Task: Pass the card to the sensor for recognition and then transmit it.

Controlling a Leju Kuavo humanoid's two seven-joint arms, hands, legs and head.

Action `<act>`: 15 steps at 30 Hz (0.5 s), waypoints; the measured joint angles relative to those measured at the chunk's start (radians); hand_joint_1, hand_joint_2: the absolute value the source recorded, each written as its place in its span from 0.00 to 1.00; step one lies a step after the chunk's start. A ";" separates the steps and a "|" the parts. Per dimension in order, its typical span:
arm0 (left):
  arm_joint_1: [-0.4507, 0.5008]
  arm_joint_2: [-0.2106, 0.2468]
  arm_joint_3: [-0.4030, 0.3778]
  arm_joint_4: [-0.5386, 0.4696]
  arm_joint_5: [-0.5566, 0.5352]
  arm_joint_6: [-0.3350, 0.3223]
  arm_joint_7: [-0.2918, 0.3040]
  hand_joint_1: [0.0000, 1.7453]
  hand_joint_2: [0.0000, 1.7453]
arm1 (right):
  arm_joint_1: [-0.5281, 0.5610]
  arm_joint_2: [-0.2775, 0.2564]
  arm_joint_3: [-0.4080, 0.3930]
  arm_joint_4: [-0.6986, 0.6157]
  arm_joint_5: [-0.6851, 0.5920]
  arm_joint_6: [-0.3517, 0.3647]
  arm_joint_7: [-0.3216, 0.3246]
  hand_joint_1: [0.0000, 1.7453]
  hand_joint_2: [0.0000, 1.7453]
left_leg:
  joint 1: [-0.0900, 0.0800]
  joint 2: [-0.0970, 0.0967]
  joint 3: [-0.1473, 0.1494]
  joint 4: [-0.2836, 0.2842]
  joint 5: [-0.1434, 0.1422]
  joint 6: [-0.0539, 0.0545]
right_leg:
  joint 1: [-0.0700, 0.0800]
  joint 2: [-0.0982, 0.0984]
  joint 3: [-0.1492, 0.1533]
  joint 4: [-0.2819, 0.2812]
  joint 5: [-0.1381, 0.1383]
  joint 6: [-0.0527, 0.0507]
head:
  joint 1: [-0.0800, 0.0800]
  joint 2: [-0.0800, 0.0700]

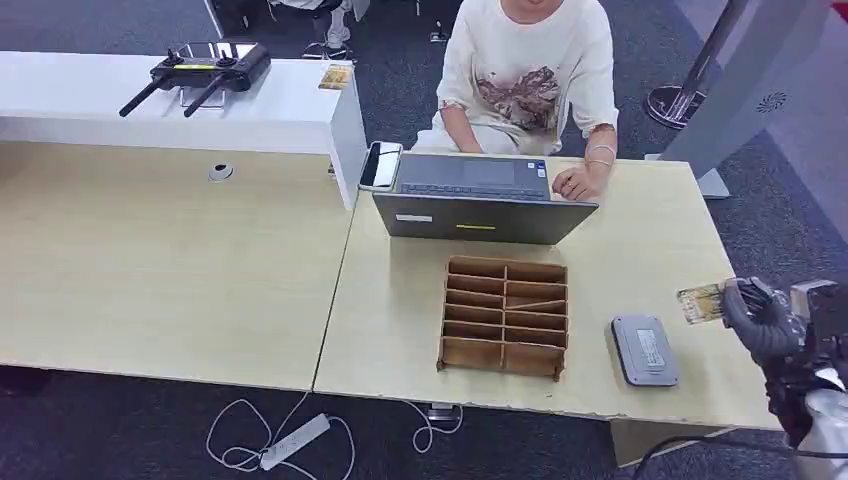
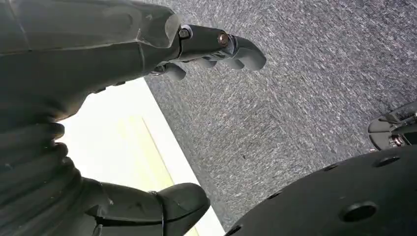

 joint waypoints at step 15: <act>0.000 0.000 0.004 0.000 0.008 -0.001 0.000 0.00 1.00 | -0.005 0.013 0.019 0.046 0.015 0.005 -0.022 1.00 1.00 | 0.000 0.000 0.000 0.000 0.000 0.000 | 0.000 0.000 0.000 0.000 0.000 0.000 | 0.000 0.000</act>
